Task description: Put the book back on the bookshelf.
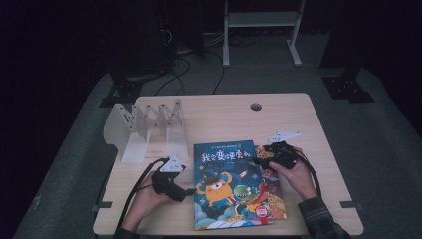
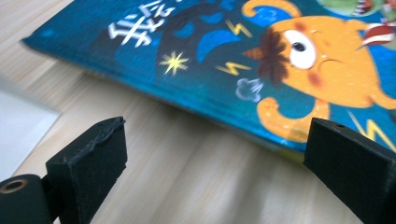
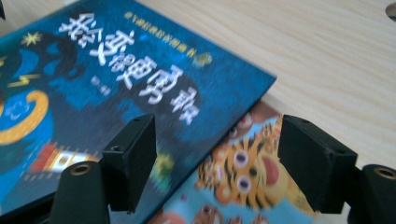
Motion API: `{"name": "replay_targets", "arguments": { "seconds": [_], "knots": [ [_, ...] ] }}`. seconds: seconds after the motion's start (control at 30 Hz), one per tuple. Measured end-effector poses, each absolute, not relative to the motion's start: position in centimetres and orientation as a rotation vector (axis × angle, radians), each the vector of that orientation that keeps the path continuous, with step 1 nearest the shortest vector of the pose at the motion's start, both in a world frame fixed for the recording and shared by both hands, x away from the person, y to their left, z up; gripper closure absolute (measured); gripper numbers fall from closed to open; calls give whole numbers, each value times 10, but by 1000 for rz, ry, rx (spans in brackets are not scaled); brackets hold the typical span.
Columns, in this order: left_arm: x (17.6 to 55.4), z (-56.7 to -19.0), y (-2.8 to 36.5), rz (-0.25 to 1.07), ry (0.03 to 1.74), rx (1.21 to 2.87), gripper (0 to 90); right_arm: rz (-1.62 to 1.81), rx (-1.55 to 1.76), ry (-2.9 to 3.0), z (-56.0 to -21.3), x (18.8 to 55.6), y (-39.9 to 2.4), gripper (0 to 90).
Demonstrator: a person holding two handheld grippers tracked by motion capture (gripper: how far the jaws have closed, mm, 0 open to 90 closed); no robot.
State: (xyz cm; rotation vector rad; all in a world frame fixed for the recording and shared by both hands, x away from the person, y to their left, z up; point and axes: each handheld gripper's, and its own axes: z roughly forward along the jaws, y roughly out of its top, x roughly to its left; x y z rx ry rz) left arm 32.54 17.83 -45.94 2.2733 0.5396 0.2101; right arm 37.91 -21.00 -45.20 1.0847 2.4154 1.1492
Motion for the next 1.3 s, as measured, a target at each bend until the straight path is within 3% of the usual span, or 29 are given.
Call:
{"name": "replay_targets", "arguments": {
  "seconds": [0.5, 1.3],
  "knots": [
    [320, -464, 134, 192, 459, 2300, 25, 1158, 1124, 2447, -460, 377, -208, 228],
    [355, -457, 181, 255, 613, 2178, 0, 1224, 995, 2562, -467, 380, -184, 204]
  ]
}}
